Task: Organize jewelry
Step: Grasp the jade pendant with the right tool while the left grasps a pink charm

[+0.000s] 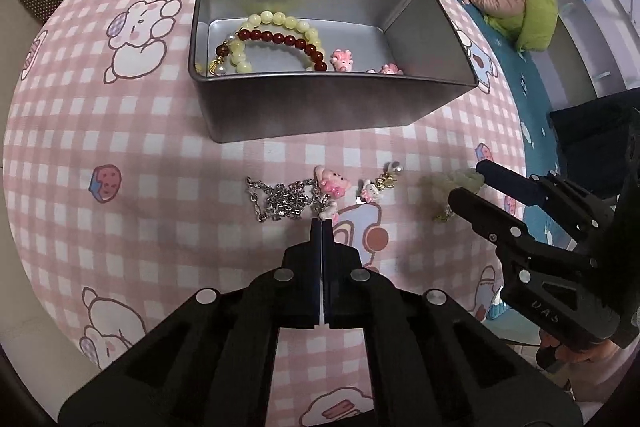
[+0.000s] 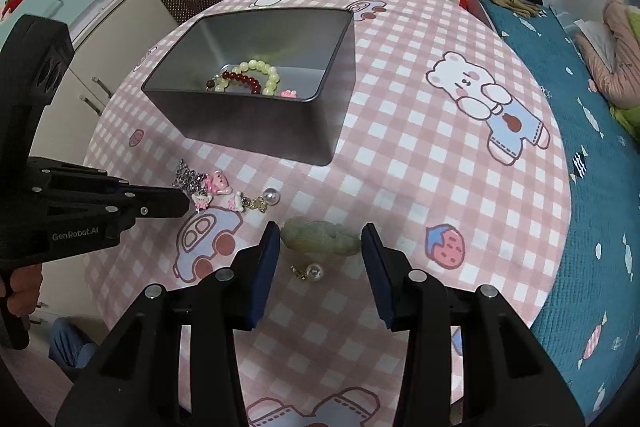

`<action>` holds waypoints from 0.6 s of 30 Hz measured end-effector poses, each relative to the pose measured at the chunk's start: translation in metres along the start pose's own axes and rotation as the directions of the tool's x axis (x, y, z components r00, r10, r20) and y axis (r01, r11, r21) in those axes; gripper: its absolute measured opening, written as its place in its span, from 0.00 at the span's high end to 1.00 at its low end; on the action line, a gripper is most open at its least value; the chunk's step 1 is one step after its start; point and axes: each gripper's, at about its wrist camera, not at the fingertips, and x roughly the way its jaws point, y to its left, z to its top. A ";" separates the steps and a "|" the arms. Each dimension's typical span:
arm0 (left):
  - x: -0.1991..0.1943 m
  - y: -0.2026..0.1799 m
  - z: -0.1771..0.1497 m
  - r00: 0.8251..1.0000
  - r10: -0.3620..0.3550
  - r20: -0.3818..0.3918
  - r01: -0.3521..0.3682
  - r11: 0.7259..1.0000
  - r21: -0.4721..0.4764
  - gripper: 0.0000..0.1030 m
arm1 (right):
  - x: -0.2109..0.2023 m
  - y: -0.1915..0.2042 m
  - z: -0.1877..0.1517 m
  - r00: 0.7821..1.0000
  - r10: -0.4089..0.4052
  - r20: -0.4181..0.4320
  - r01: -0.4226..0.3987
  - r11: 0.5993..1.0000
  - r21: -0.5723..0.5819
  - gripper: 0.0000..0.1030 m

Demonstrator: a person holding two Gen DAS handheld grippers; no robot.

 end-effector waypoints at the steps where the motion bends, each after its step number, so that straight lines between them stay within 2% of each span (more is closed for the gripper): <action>1: -0.001 0.001 0.000 1.000 0.000 -0.001 0.000 1.000 0.000 1.00 | -0.001 0.000 0.000 1.000 0.000 0.002 0.000 1.000 0.000 0.61; 4: -0.001 0.001 0.000 1.000 0.009 -0.015 -0.009 1.000 -0.009 0.97 | -0.003 -0.002 0.000 1.000 0.002 0.003 -0.002 1.000 0.001 0.61; 5: -0.001 0.003 0.001 1.000 0.011 -0.019 -0.011 1.000 -0.008 0.90 | -0.003 -0.002 0.000 1.000 0.003 0.003 -0.003 1.000 0.001 0.61; 7: -0.001 0.003 0.001 0.999 0.033 -0.016 -0.033 0.999 0.011 0.85 | -0.004 -0.002 0.000 1.000 0.004 0.001 -0.004 1.000 0.004 0.61; 14: 0.007 -0.006 0.008 0.999 0.038 -0.032 -0.038 0.999 0.015 0.83 | -0.004 -0.007 -0.003 1.000 0.003 -0.007 -0.003 1.000 0.021 0.61; 18: 0.009 -0.011 0.013 0.999 0.041 -0.031 -0.040 0.999 0.018 0.78 | -0.004 -0.010 -0.004 1.000 0.005 -0.011 -0.005 1.000 0.028 0.61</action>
